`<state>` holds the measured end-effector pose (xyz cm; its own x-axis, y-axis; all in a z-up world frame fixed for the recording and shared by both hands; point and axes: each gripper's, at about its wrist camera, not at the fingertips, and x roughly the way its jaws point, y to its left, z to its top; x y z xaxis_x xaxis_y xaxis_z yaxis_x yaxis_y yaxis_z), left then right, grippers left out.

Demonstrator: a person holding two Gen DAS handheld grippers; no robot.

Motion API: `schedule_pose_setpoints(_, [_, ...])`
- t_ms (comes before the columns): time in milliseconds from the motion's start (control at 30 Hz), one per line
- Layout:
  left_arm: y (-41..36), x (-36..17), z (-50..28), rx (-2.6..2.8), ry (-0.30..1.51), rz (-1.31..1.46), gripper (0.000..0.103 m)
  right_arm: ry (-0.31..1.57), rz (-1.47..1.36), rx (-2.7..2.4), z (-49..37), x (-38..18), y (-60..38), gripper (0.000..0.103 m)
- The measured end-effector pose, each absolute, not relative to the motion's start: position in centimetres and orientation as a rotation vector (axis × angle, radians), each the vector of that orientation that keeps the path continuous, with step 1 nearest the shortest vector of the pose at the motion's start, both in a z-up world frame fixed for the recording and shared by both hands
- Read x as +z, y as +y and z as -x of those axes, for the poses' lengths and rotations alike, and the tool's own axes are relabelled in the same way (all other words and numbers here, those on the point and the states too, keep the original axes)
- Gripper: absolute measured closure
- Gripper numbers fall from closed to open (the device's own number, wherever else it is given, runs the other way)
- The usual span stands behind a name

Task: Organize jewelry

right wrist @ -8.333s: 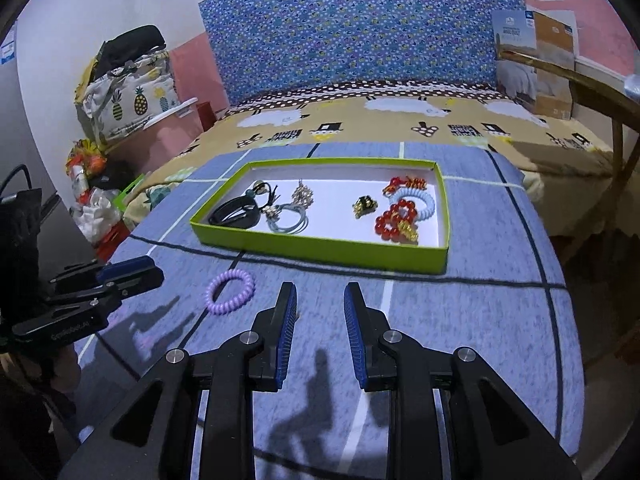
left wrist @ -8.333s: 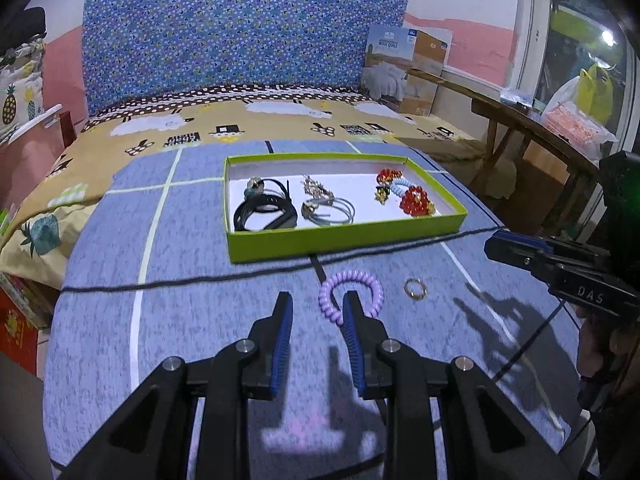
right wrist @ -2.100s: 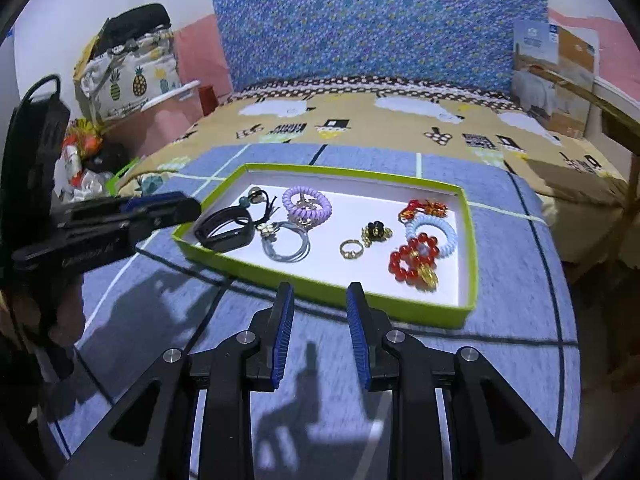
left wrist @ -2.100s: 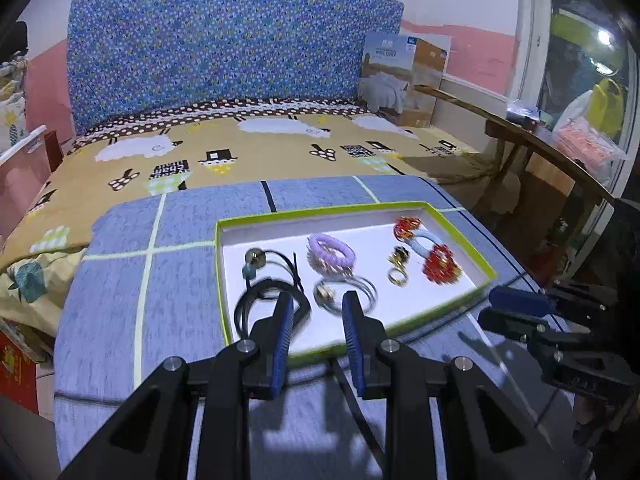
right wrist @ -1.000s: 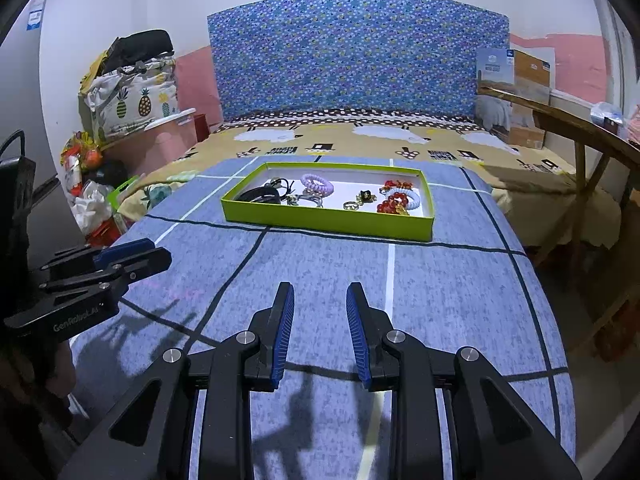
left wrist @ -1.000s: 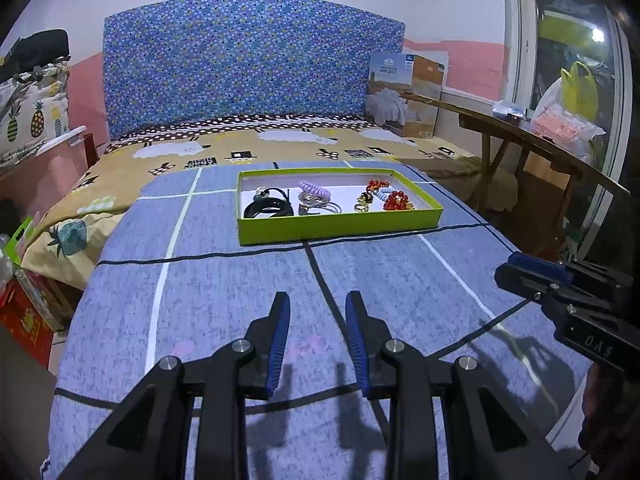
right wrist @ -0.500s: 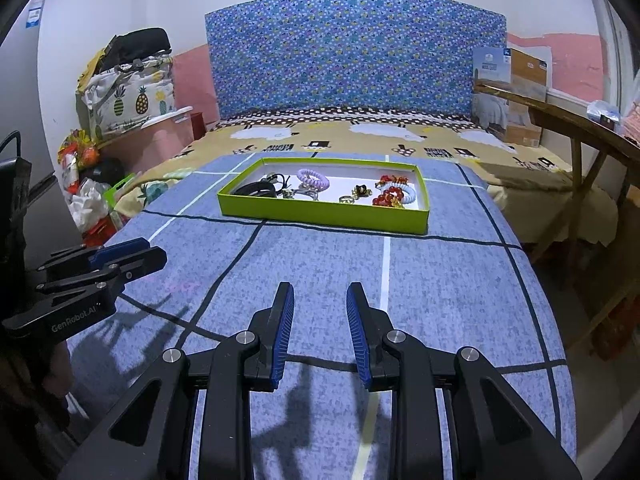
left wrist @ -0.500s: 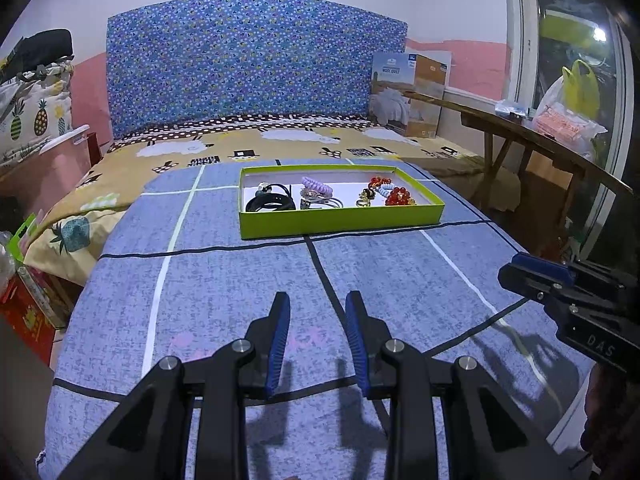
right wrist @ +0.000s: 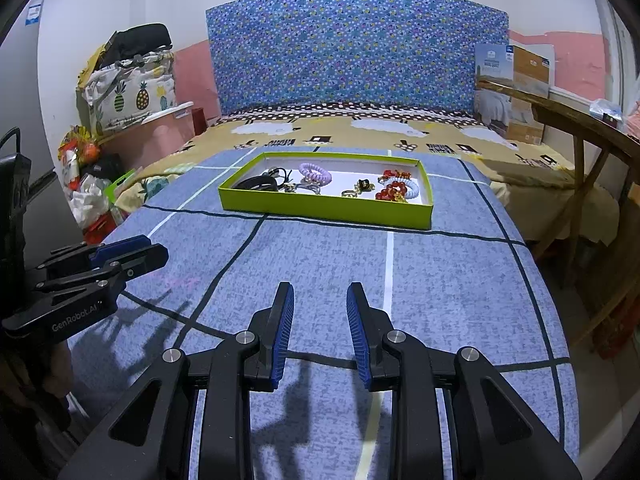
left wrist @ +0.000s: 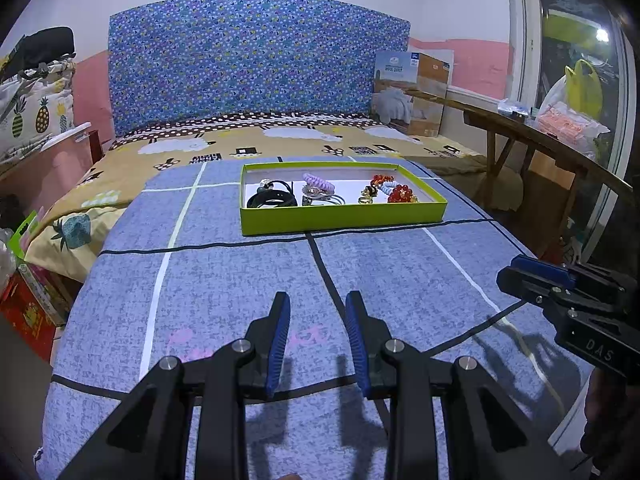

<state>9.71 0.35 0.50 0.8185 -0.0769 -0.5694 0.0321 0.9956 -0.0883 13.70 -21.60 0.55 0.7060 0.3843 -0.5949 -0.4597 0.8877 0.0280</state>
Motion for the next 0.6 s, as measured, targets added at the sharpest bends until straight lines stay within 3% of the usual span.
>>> schedule_pose_setpoints(600, [0.04,0.39,-9.65,-0.053,0.604,0.062,0.073,0.636,0.129,0.471,-13.71,0.43,-21.43,0.075])
